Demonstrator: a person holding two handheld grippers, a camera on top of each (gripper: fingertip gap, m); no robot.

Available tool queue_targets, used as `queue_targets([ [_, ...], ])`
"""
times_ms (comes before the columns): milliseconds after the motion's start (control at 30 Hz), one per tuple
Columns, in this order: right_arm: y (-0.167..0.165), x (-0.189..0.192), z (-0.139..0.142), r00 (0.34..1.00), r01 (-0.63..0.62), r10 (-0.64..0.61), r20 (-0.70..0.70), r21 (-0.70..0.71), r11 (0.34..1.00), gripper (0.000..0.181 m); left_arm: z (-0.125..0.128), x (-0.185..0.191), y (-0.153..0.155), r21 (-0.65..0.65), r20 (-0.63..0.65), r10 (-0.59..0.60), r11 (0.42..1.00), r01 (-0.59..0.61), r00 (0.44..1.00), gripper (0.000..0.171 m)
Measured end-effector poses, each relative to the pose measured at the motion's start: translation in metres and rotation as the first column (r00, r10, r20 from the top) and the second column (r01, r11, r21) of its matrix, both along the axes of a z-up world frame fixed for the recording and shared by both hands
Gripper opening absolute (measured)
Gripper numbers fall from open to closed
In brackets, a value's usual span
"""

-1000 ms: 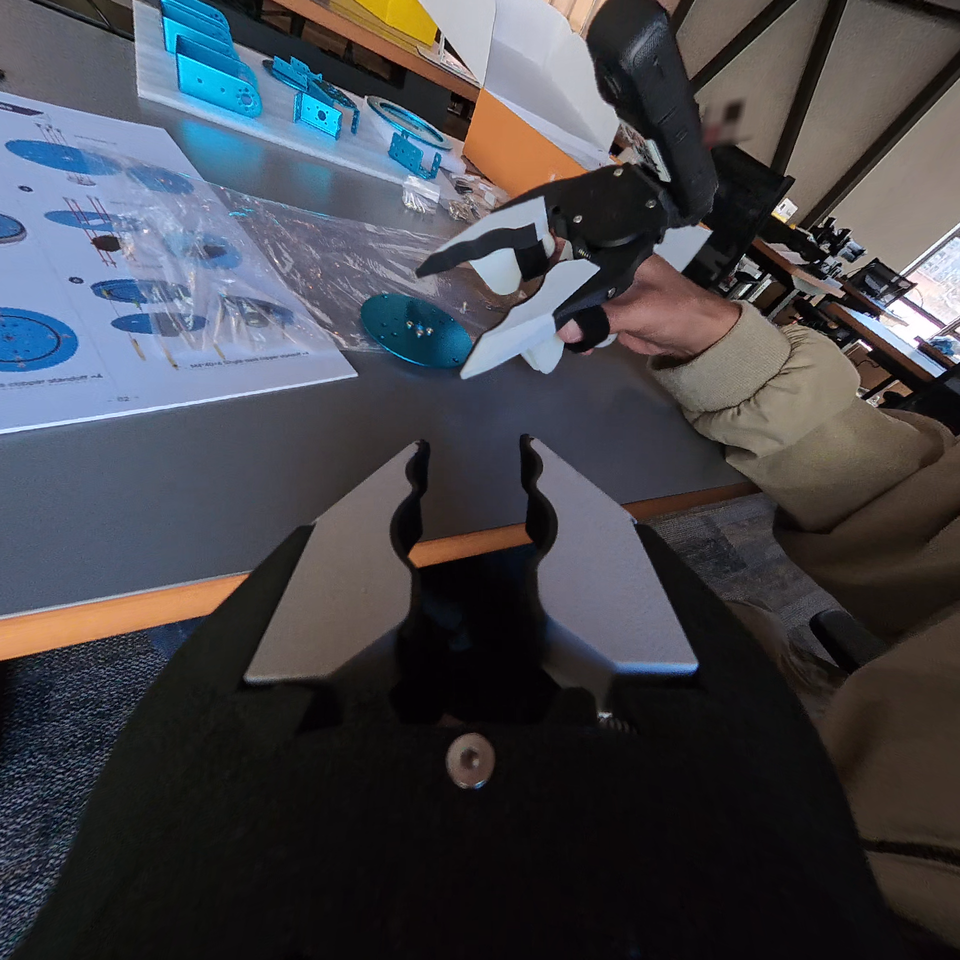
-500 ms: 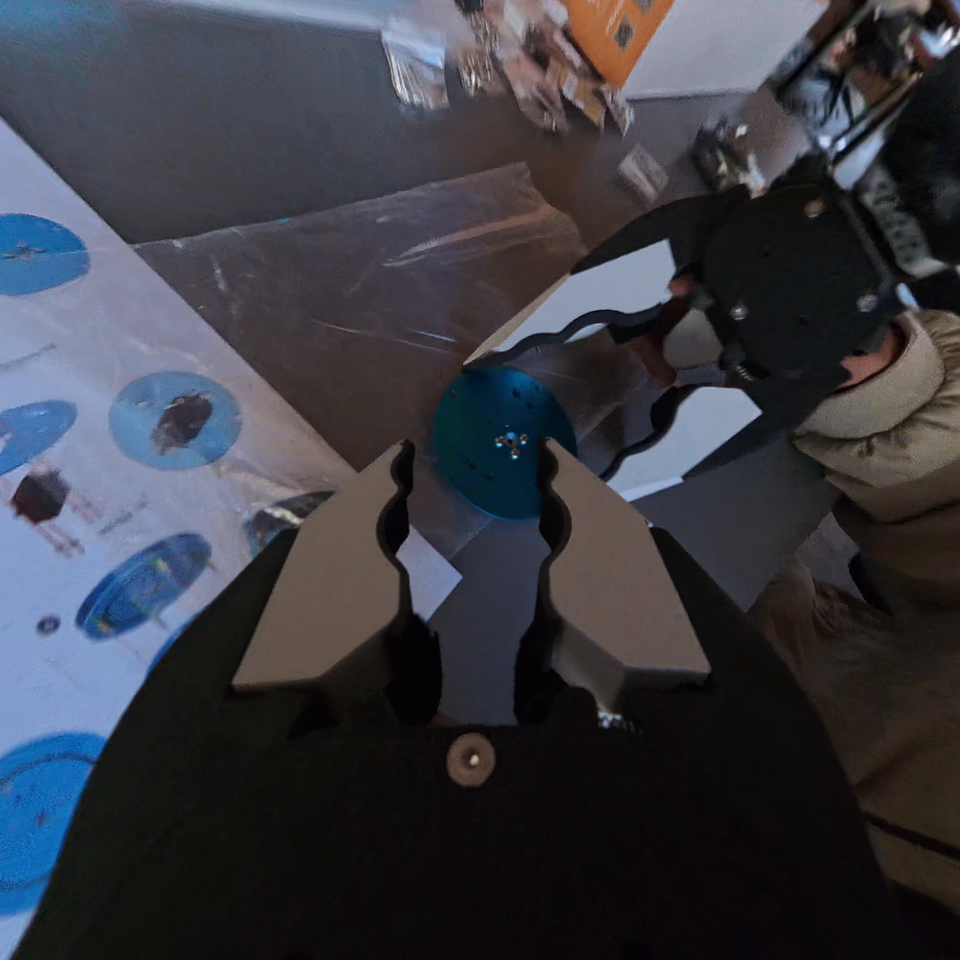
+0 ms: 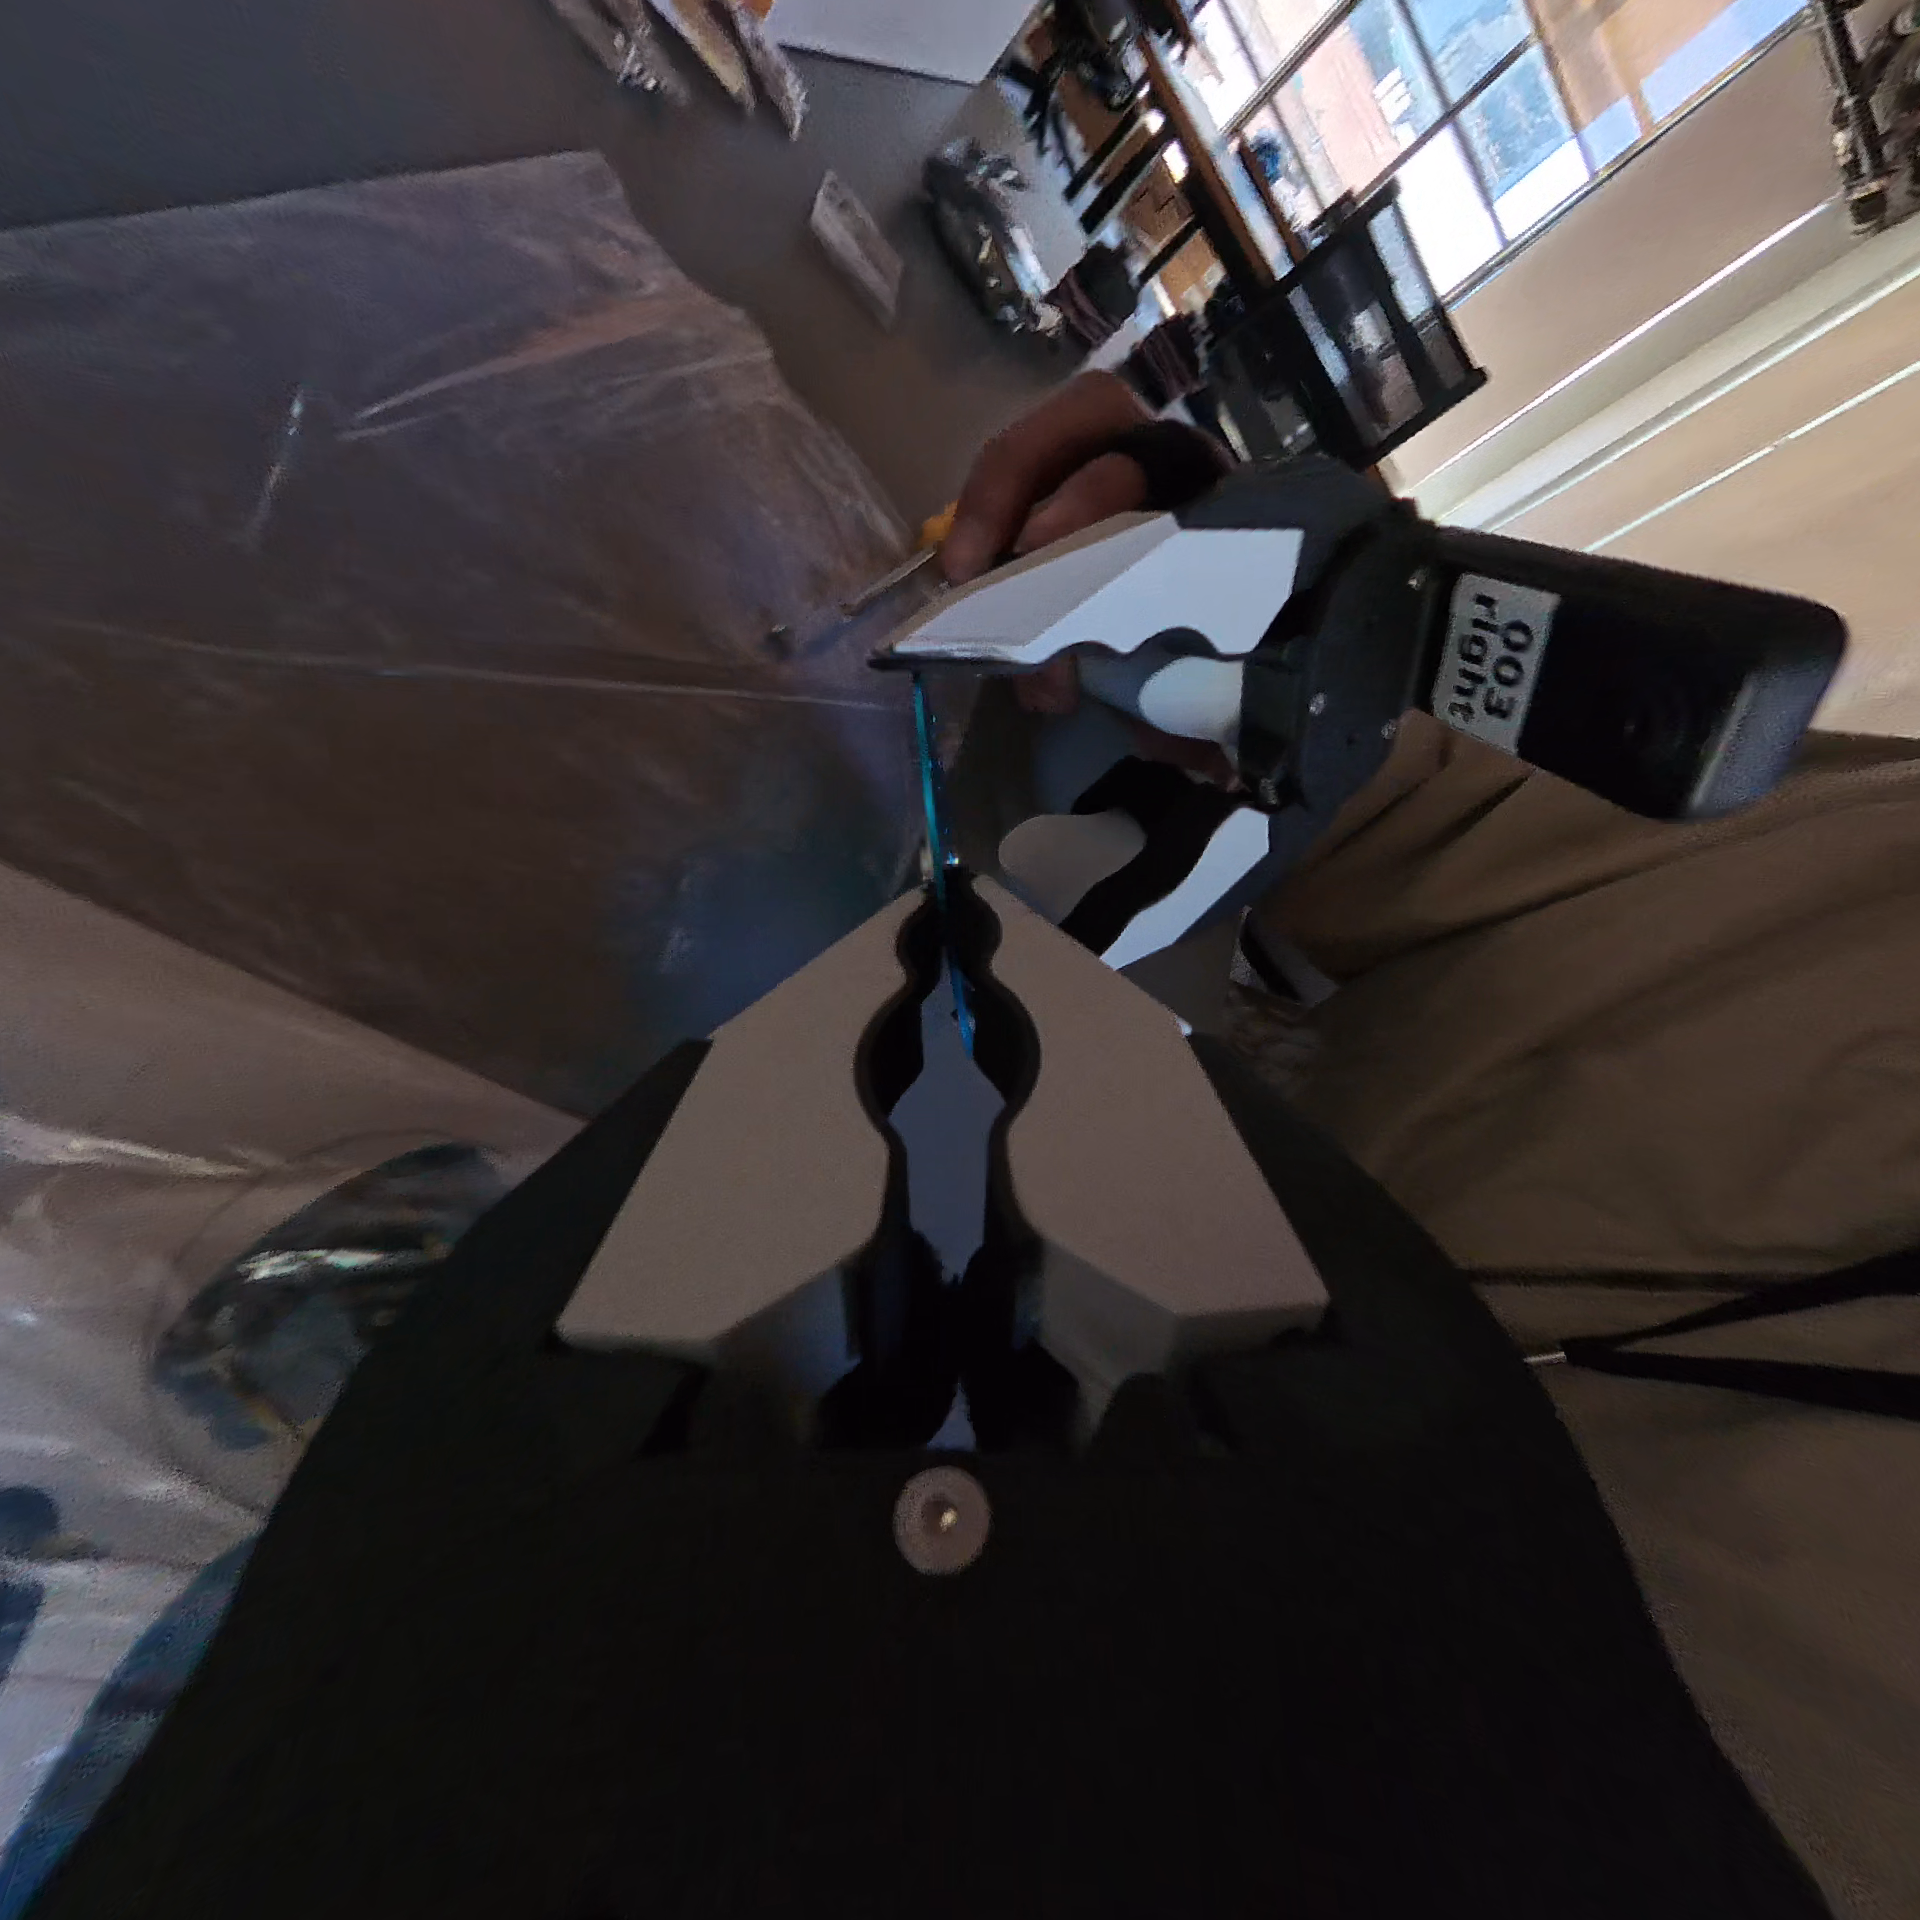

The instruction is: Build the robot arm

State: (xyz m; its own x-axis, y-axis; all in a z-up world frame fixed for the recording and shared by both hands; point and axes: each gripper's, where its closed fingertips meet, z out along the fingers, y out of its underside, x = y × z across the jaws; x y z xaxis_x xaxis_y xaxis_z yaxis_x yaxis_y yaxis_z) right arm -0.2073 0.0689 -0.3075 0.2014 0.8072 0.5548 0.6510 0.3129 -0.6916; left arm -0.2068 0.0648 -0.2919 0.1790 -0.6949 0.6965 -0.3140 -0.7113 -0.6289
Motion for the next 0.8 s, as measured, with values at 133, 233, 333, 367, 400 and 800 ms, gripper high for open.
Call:
queue_targets([
  [133,-0.009,0.008,0.052,0.959,-0.029,-0.012,-0.283,-0.140,0.990,0.073,0.046,-0.007,-0.010,0.110,0.197,0.053,0.991,-0.075,0.979,0.001],
  [233,-0.019,0.012,0.083,0.868,-0.173,-0.078,-0.491,-0.446,0.878,0.059,0.083,-0.013,-0.027,0.206,0.315,0.088,0.965,-0.159,0.945,0.001],
  [333,-0.054,0.008,0.112,0.759,-0.479,-0.007,-0.651,-0.566,0.671,0.003,0.110,-0.010,-0.049,0.240,0.412,0.086,0.950,-0.199,0.907,0.001],
  [367,-0.061,0.009,0.120,0.730,-0.532,-0.004,-0.684,-0.570,0.626,0.000,0.117,-0.009,-0.056,0.255,0.437,0.082,0.944,-0.211,0.896,0.001],
  [400,-0.067,0.011,0.127,0.700,-0.582,-0.013,-0.714,-0.580,0.570,0.000,0.123,-0.007,-0.063,0.271,0.463,0.074,0.937,-0.221,0.883,0.002],
  [800,-0.072,0.019,0.135,0.541,-0.715,-0.149,-0.828,-0.546,0.438,0.000,0.124,0.015,-0.068,0.325,0.512,0.227,0.842,-0.431,0.829,0.007],
])
